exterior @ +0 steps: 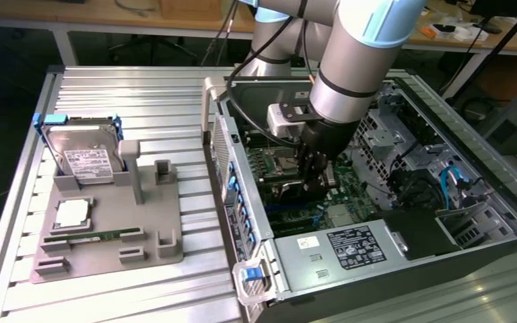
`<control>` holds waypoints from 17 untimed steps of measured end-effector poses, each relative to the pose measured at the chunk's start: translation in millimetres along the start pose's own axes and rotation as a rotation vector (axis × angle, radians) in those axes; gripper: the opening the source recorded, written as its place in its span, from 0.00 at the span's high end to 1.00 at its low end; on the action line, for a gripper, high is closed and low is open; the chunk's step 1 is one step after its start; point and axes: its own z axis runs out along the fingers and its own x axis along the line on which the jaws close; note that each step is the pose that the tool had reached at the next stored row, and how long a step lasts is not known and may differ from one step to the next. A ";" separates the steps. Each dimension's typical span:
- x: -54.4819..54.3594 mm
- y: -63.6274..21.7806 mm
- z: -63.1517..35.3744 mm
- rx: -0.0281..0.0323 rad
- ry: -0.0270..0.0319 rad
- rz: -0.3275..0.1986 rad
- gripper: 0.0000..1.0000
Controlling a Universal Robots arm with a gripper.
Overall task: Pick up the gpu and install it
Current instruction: 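Insert the gpu into the slot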
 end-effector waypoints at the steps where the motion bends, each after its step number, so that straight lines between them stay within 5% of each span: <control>1: 0.0 0.0 0.0 0.0000 0.0000 0.000 0.73; 17: 0.8 0.0 0.0 0.0000 0.0000 0.000 0.73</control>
